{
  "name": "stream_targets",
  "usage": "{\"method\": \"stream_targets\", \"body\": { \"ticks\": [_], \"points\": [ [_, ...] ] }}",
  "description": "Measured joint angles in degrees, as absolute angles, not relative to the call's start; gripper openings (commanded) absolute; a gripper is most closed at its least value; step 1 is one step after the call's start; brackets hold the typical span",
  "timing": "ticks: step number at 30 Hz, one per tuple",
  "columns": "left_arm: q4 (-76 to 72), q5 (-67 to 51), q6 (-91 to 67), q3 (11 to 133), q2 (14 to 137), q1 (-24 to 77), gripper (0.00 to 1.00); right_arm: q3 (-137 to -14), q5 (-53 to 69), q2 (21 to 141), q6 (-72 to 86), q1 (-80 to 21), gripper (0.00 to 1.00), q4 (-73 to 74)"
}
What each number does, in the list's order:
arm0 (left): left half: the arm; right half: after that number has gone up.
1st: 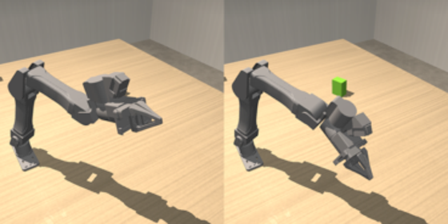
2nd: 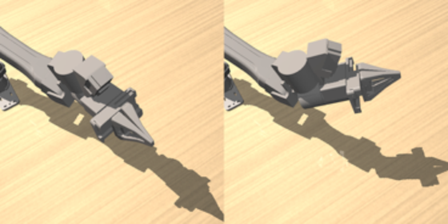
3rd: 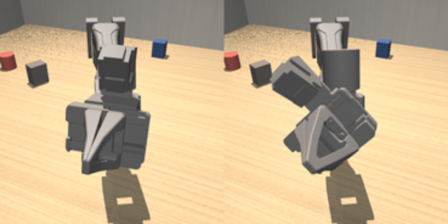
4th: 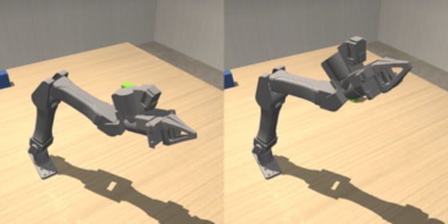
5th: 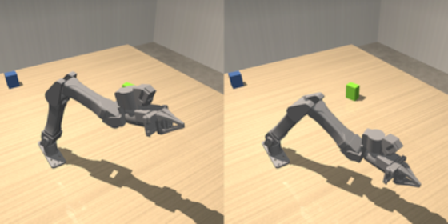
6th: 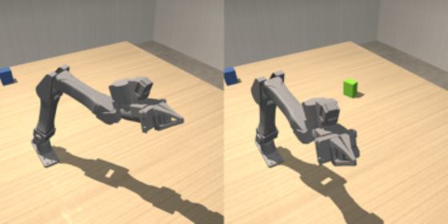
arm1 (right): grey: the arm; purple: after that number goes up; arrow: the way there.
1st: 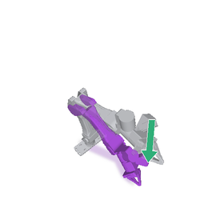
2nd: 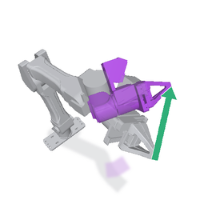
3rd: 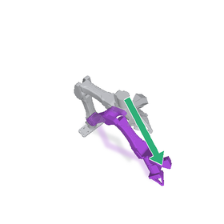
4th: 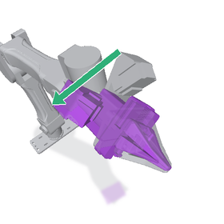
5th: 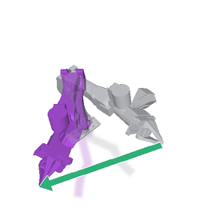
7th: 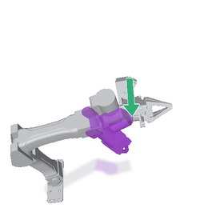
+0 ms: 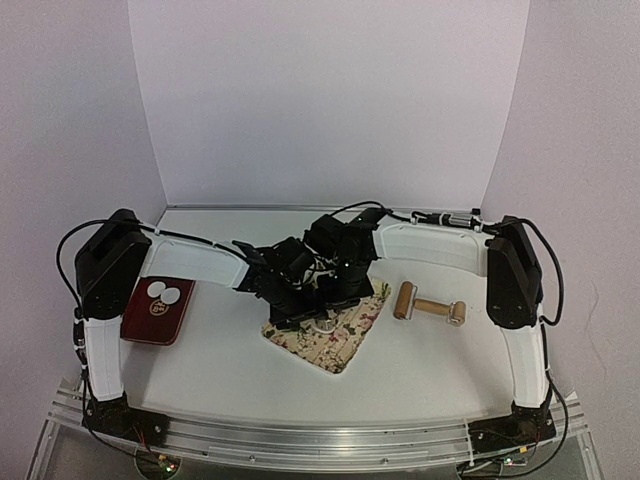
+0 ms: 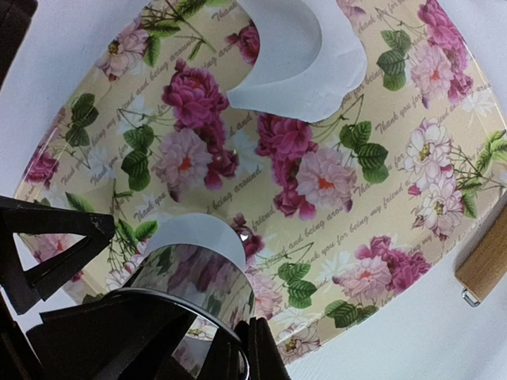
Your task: Roll out the dumpling wrappers from the dough
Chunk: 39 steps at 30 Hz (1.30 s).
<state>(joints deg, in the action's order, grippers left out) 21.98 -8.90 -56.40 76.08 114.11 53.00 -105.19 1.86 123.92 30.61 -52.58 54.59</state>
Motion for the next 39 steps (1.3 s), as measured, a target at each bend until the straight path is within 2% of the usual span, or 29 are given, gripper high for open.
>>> {"method": "stream_targets", "body": {
  "ticks": [12,21,29,33,39],
  "points": [
    [19.15,-6.89,-54.53,74.35,112.27,53.48,0.74,-105.76,0.39,123.52,30.74,-53.08,0.00,54.90],
    [10.85,-5.49,-51.47,62.23,94.94,53.98,0.79,-108.25,-2.04,123.13,32.37,-52.37,0.00,57.55],
    [8.57,-4.74,-48.33,55.01,81.71,53.99,0.86,-107.66,-2.72,122.72,33.58,-47.24,0.00,59.31],
    [11.59,-5.16,-48.36,54.50,78.58,51.52,0.86,-102.61,-3.51,118.71,34.44,-44.44,0.00,59.18],
    [16.17,-8.74,-46.86,54.76,79.75,41.77,0.86,-88.11,-4.25,103.51,36.65,-39.84,0.00,60.08]
  ]
}}
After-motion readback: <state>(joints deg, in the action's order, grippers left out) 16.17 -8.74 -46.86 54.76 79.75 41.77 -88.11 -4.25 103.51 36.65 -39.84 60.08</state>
